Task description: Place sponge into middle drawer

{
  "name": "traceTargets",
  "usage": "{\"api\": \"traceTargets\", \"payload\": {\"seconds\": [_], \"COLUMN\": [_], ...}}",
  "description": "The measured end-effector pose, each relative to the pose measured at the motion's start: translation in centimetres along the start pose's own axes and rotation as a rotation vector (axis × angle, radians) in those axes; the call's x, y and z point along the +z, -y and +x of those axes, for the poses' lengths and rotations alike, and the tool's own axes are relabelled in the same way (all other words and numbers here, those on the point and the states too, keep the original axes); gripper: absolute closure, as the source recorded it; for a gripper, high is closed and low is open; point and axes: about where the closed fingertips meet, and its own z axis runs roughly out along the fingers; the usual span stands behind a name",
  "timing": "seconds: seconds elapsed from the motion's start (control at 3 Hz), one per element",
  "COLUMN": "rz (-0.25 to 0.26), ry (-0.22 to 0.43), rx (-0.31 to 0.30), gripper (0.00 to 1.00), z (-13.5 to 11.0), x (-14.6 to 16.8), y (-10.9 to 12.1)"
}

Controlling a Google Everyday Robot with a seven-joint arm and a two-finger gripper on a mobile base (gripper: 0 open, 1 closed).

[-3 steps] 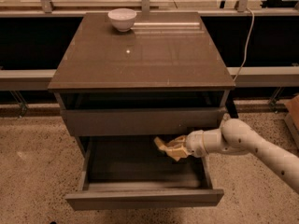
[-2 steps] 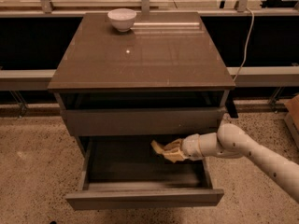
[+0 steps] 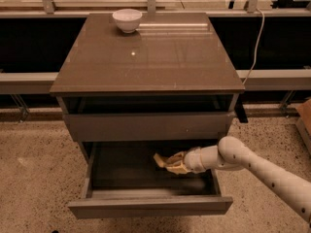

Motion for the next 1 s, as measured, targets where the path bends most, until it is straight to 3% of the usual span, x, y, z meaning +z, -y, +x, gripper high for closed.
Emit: {"api": "traceTargets", "payload": {"seconds": [0.33,1.0], "rz": [0.083,0.065], "ry": [0.009,0.011], "rx": [0.005,0.004], "gripper": [0.44,0.0], "z": [1.17,0.98], "x": [0.19,0.62], "y": [0.38,0.04]}}
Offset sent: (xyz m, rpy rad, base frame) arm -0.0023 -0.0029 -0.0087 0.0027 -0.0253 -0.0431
